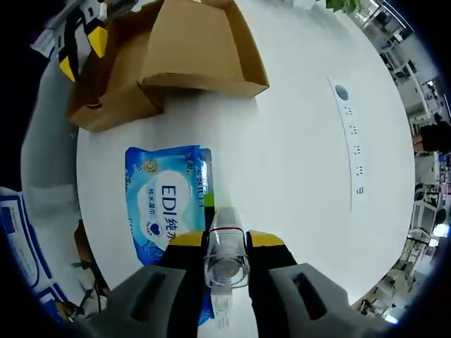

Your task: Operate the shoe box by opening the lid, removing the specified soft item, and placing it in the target area until the item is outside and the box remains undamaged.

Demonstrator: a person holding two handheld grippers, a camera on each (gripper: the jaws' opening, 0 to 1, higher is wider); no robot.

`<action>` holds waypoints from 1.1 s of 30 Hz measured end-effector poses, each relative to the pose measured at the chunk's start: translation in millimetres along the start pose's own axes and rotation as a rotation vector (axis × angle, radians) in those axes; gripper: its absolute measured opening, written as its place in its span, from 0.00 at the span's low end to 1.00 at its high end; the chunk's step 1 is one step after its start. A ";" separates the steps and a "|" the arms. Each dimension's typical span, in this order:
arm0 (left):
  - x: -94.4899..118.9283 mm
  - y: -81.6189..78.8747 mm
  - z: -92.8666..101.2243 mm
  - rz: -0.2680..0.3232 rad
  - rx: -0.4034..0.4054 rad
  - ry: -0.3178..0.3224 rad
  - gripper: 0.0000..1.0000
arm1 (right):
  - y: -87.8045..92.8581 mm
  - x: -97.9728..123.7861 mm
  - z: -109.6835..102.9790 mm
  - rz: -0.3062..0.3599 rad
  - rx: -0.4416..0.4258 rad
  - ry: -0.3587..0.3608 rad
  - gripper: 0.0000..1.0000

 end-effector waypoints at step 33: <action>-2.2 0.0 -2.0 0.003 0.008 0.004 0.27 | -0.4 -9.8 -4.3 0.001 0.001 -0.017 0.21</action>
Point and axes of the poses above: the point that each gripper's makers call its tool centre point, and the gripper's own axes: x roughly backward along the fingers, z roughly to its right, y roughly out of its underside, the point moved 5 cm from there along x, roughly backward along the fingers, and after that the axes turned 10 degrees about -z, right-handed, at the moved point
